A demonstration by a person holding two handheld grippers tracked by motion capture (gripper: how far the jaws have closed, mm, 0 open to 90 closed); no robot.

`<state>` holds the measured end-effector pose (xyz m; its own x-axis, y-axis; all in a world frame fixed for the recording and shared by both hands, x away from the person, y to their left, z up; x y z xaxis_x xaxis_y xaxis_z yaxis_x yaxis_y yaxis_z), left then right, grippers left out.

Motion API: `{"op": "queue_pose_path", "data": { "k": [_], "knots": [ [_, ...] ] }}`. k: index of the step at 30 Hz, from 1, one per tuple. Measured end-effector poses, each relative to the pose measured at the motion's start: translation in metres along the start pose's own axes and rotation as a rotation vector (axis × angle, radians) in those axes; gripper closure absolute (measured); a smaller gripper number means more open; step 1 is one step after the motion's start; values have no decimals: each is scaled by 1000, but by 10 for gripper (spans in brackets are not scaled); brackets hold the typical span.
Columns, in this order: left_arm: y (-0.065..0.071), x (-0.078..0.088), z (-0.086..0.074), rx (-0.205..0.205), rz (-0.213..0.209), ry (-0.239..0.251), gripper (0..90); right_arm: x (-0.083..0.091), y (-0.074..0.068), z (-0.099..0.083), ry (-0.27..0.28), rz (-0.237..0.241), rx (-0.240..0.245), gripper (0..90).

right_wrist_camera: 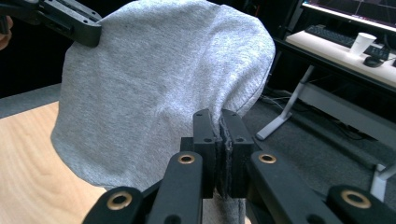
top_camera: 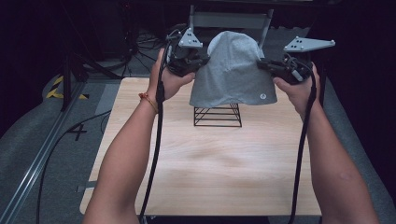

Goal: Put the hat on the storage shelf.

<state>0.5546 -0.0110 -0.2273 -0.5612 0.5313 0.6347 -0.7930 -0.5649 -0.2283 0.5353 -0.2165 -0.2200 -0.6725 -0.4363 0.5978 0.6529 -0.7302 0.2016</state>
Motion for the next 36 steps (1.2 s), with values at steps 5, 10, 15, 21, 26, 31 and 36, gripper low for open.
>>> {"op": "queue_pose_path", "data": {
  "k": [5,10,15,21,26,31,36],
  "knots": [
    [-19,-1,10,16,32,1,876,-11,11,13,4,-13,-14,861],
    [-36,-2,18,27,70,-9,876,-22,22,20,21,-28,-36,861],
    [-43,-11,21,33,92,-33,876,-35,30,22,14,-33,-55,861],
    [-49,-28,16,56,93,-54,876,-55,33,20,-11,-28,-64,861],
    [-56,-42,9,72,114,-65,876,-66,34,19,-27,-26,-64,861],
    [-58,-53,8,76,124,-73,876,-73,41,16,-33,-30,-83,860],
    [-62,-54,14,80,134,-67,876,-74,48,20,-32,-47,-87,861]
  ]
}}
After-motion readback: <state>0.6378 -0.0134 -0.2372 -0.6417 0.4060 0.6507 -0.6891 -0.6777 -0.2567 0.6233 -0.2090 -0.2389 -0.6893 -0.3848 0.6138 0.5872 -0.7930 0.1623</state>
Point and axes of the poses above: each handheld gripper's, and its own axes: x roughly backward along the jaws, z roughly out of its top, y roughly to its right, the point moved 9 cm from there along -x, roughly forward along the jaws, and after that the axes turned 15 degrees about -y, right-handed, at the moved point
